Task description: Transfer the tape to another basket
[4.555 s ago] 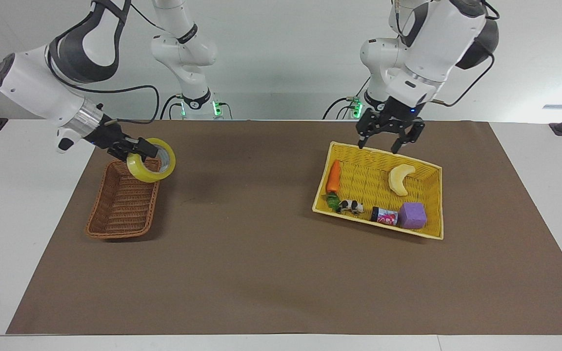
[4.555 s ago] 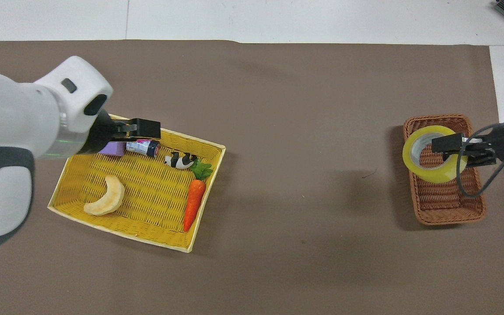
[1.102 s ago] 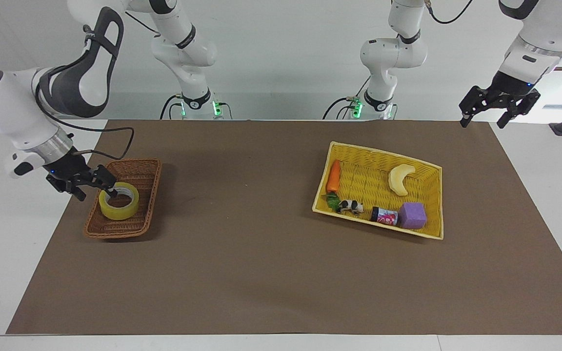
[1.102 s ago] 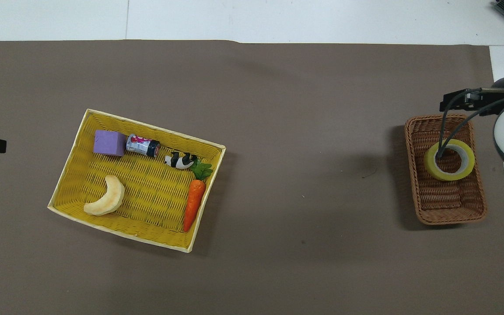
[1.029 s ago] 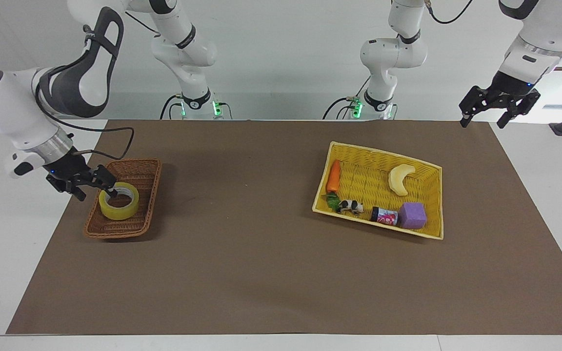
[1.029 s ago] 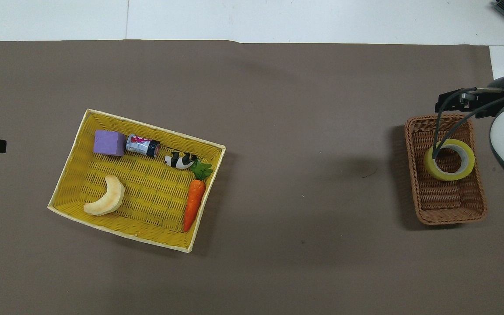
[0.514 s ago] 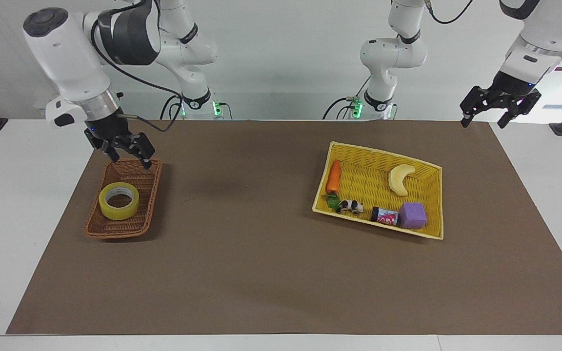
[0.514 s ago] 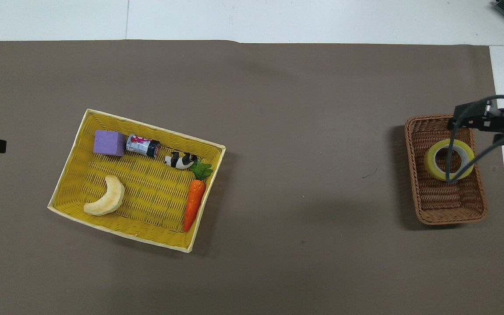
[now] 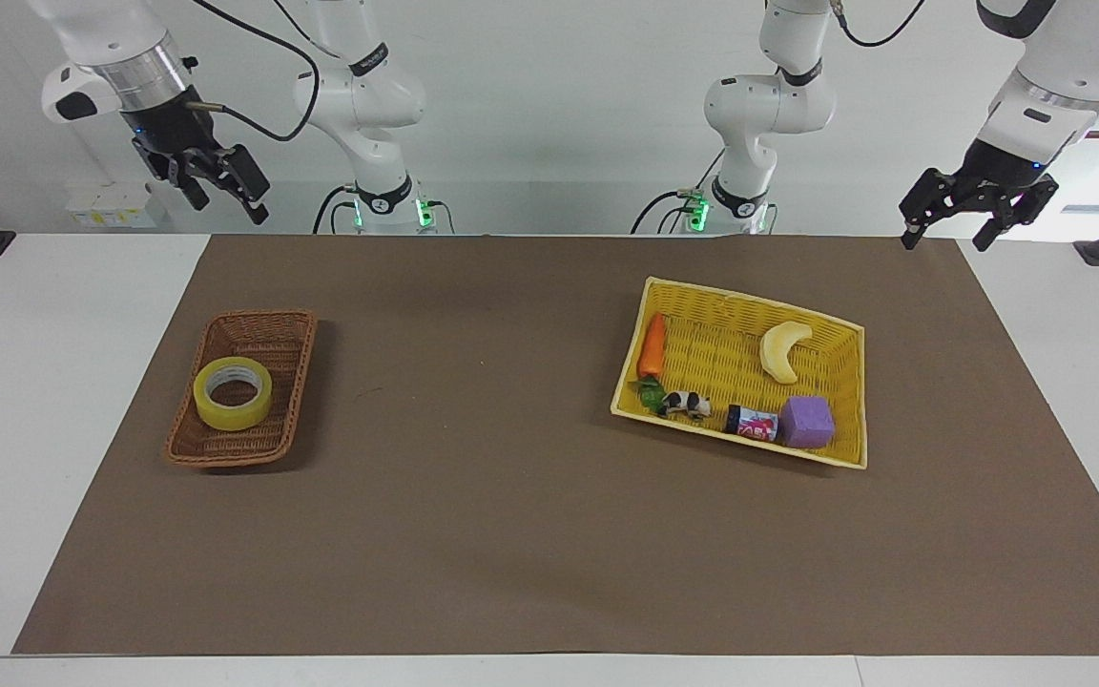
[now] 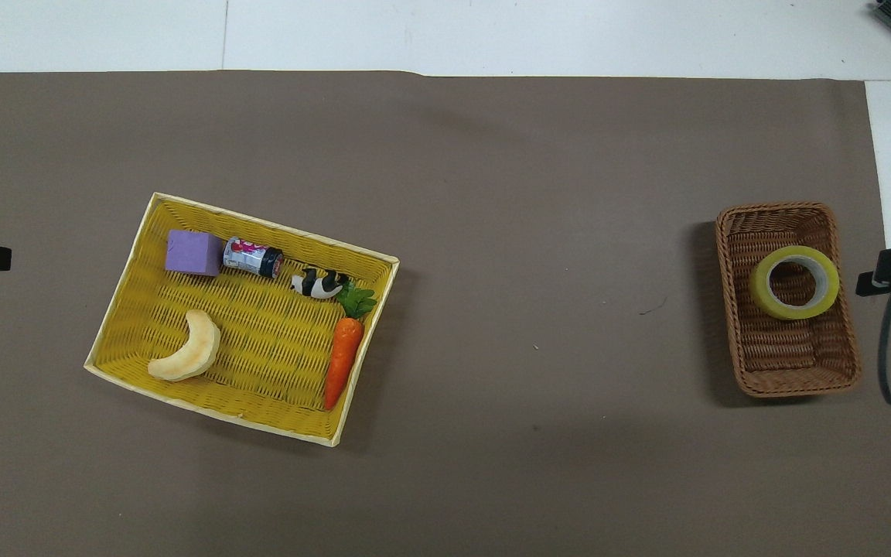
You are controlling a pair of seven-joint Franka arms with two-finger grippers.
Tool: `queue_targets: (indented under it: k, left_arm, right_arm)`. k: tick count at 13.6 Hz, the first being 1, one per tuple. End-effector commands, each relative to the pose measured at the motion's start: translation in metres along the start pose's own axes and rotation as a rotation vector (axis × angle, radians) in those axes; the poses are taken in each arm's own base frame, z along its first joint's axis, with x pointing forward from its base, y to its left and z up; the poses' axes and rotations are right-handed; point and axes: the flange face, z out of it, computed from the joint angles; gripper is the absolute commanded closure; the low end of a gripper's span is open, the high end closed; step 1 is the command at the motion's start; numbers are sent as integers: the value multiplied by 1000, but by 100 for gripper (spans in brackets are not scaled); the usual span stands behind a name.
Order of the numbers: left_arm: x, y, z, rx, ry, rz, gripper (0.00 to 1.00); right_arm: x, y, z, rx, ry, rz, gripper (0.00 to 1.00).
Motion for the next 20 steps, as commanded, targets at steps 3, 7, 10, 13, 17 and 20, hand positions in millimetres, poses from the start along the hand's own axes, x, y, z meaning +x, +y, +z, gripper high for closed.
queue_targets:
  k: [3,7,10,13,17,20]
  left_arm:
    - [0,0,-5,14,-8,3,0]
    - [0,0,-5,14,-8,3,0]
    - [0,0,-5,14,-8,3,0]
    - [0,0,-5,14,-8,3,0]
    - [0,0,-5,14,-8,3,0]
    - [0,0,-5,14,-8,3,0]
  right_arm:
    - [-1,-6,11,1,4,-80,0]
    - [-10,-31,4,-71,61,-161,0]
    - [-12,-33,-21,-63,110,-180,0]
    - [-18,-31,-19,-49,96,-194,0]
    - [-19,-31,-18,-44,89,-191,0]
    - [-21,-32,-15,-21,67,-186,0]
